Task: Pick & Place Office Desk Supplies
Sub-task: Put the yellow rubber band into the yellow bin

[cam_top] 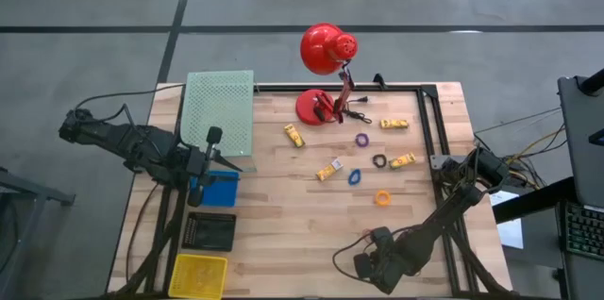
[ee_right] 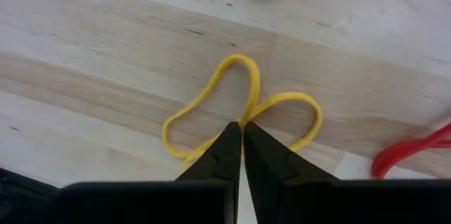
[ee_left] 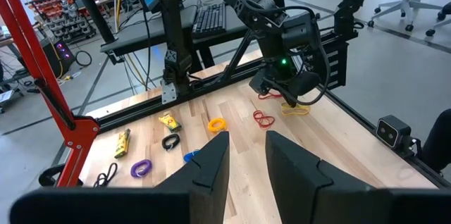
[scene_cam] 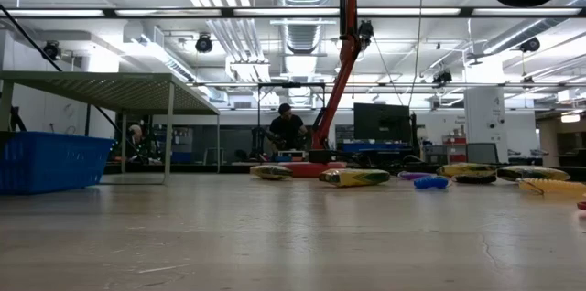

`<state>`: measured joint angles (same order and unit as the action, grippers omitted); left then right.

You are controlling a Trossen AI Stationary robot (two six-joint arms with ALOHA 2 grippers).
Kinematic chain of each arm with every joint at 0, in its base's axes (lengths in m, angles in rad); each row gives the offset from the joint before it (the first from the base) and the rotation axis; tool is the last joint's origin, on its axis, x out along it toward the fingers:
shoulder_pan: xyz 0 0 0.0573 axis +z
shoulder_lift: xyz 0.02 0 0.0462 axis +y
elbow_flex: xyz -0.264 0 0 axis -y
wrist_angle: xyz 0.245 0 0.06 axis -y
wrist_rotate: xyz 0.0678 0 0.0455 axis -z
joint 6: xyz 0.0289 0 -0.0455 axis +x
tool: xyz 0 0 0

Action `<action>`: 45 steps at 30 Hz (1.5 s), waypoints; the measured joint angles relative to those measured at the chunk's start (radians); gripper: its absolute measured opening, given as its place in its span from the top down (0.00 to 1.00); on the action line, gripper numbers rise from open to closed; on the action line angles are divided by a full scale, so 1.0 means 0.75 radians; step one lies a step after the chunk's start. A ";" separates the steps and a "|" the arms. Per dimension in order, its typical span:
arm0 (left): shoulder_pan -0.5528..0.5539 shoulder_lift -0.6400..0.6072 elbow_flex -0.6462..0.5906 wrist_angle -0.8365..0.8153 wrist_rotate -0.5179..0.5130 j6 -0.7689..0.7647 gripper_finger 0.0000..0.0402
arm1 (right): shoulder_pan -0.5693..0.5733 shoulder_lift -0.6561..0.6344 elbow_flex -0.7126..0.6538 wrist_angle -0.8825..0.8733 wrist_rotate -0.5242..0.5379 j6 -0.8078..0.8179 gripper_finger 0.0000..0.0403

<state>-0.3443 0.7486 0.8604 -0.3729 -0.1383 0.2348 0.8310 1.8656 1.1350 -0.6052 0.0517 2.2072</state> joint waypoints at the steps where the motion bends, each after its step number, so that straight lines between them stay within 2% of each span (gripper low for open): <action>1: 0.000 0.000 0.000 0.000 0.000 0.000 0.76 | 0.000 0.000 0.000 0.001 0.000 0.000 0.97; 7: 0.000 0.000 0.000 0.000 0.000 0.000 0.76 | 0.000 0.000 0.017 0.005 0.008 -0.017 0.98; 10: 0.000 0.000 0.000 0.000 0.000 0.000 0.76 | 0.000 0.000 0.044 0.004 0.082 -0.066 0.98; 20: 0.000 0.000 0.000 0.000 0.000 0.000 0.76 | 0.006 0.000 0.201 -0.073 0.525 -0.344 0.98; 25: 0.000 0.000 0.000 0.000 0.000 0.000 0.76 | 0.001 0.000 0.275 -0.067 0.847 -0.569 0.98; 29: 0.000 0.000 0.000 0.000 0.000 0.000 0.76 | -0.009 0.000 0.316 0.044 1.121 -0.870 0.98; 33: 0.000 0.000 0.000 0.001 0.000 0.000 0.76 | -0.034 0.000 0.328 0.308 1.282 -1.319 0.98; 38: 0.000 0.000 0.000 0.001 -0.001 0.000 0.76 | -0.087 0.001 0.317 0.717 1.303 -1.899 0.98; 45: -0.001 0.000 0.000 0.001 0.000 0.000 0.76 | -0.187 0.112 0.314 1.245 1.248 -2.524 0.98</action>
<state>-0.3447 0.7486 0.8604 -0.3725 -0.1386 0.2348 0.6911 1.9500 1.3708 0.3288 0.9878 0.3143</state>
